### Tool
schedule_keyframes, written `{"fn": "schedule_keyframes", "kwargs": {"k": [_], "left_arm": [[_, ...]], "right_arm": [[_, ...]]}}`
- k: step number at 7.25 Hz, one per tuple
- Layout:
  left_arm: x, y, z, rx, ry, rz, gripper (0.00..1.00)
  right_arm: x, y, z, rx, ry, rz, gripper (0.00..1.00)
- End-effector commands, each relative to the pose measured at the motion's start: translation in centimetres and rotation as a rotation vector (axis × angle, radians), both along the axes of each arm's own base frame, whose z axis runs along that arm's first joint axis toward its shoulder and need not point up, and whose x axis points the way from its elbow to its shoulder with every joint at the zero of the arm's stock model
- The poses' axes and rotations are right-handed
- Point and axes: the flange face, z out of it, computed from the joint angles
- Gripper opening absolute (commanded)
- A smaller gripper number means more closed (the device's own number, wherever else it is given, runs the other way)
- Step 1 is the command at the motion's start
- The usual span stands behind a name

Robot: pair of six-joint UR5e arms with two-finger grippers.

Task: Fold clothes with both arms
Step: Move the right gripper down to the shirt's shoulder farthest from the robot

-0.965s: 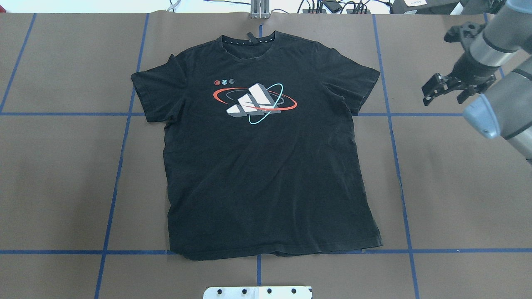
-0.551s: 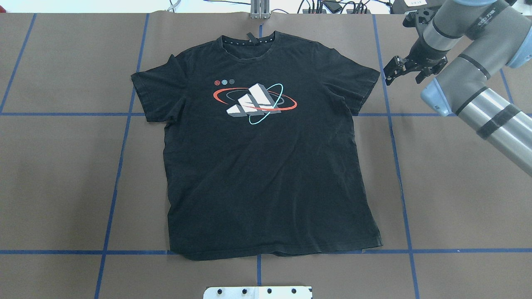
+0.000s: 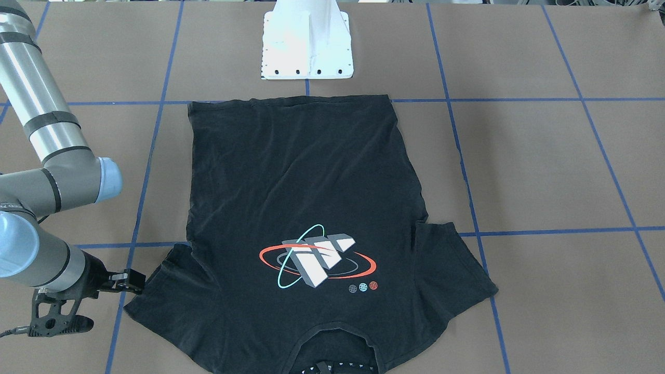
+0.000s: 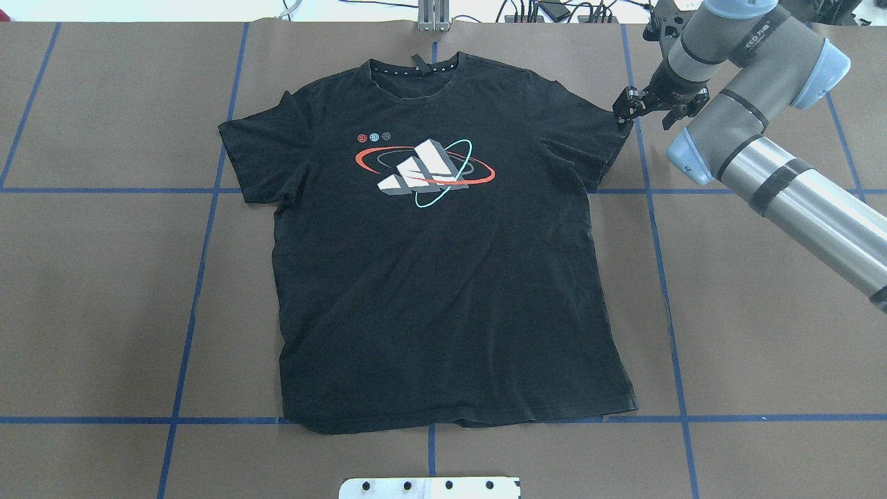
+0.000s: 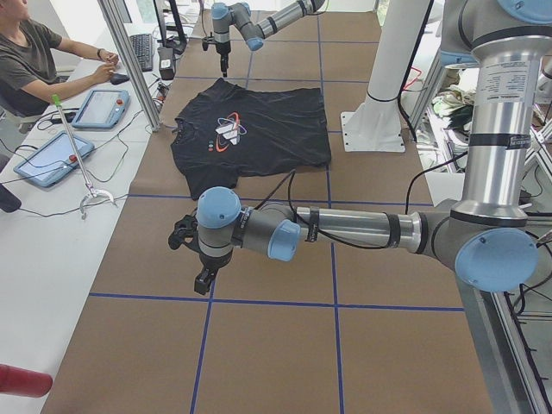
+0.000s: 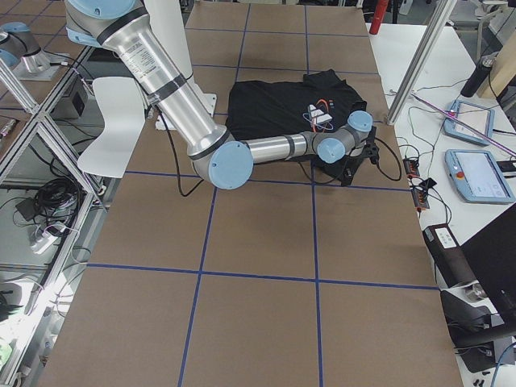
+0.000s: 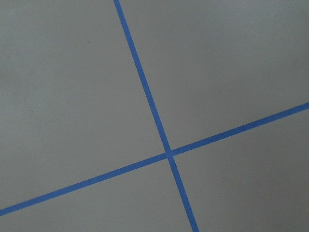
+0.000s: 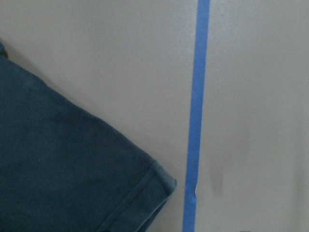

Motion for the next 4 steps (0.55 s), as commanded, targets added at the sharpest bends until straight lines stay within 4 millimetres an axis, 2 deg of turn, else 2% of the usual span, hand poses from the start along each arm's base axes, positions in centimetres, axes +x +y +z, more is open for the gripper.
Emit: {"fn": "schedule_keyframes", "kwargs": {"k": [1, 4], "left_arm": [[-0.1, 0.2, -0.8, 0.016, -0.004, -0.003, 1.00], [-0.1, 0.7, -0.9, 0.018, -0.004, -0.002, 1.00]], "right_arm": [[-1.1, -0.2, 0.1, 0.048, 0.040, -0.015, 0.77], [-1.9, -1.2, 1.2, 0.088, 0.020, -0.013, 0.73]]}}
